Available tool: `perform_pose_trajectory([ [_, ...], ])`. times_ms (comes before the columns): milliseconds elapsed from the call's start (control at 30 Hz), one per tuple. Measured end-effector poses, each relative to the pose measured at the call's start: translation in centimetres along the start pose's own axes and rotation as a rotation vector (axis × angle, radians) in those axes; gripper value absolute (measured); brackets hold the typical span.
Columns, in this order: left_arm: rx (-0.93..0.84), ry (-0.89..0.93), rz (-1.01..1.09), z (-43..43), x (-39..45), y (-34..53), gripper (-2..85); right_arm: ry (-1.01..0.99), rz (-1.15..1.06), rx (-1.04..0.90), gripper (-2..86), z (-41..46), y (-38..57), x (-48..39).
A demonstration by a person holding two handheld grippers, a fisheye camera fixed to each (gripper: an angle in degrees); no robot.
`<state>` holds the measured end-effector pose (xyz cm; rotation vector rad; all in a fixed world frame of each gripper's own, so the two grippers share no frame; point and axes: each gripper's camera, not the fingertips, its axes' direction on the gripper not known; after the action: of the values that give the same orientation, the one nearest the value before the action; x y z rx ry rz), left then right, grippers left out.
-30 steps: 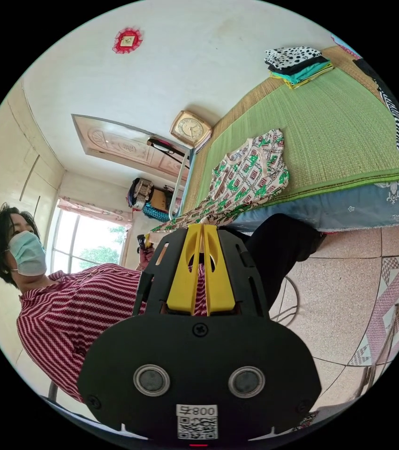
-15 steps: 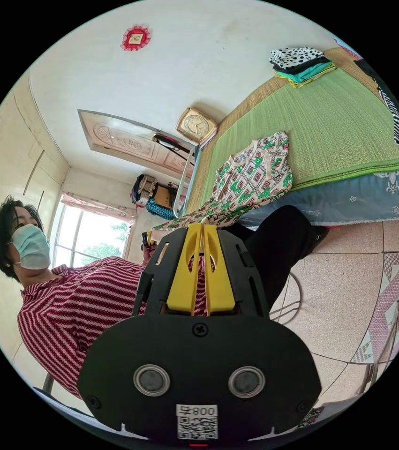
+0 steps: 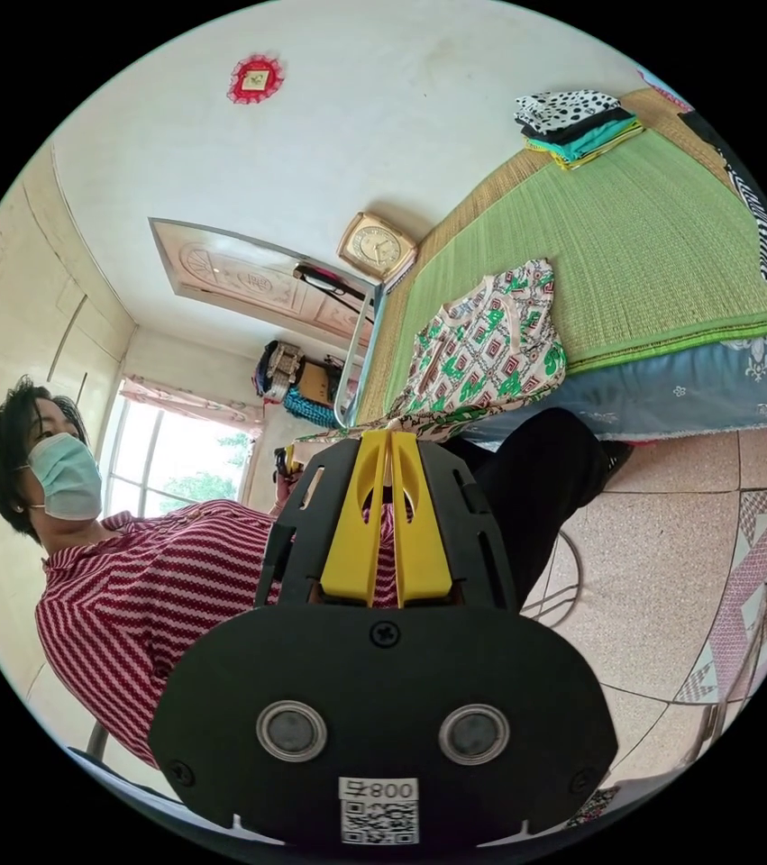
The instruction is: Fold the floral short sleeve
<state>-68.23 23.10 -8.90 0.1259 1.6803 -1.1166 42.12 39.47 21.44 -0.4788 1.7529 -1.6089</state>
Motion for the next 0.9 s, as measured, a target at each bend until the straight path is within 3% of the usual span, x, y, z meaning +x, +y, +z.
perform_pose_trajectory([
  [900,-0.034,0.131,0.013,-0.5,3.7,-1.2,1.2,0.005,0.003,-0.007,0.3,-1.2,-0.8,-8.0],
])
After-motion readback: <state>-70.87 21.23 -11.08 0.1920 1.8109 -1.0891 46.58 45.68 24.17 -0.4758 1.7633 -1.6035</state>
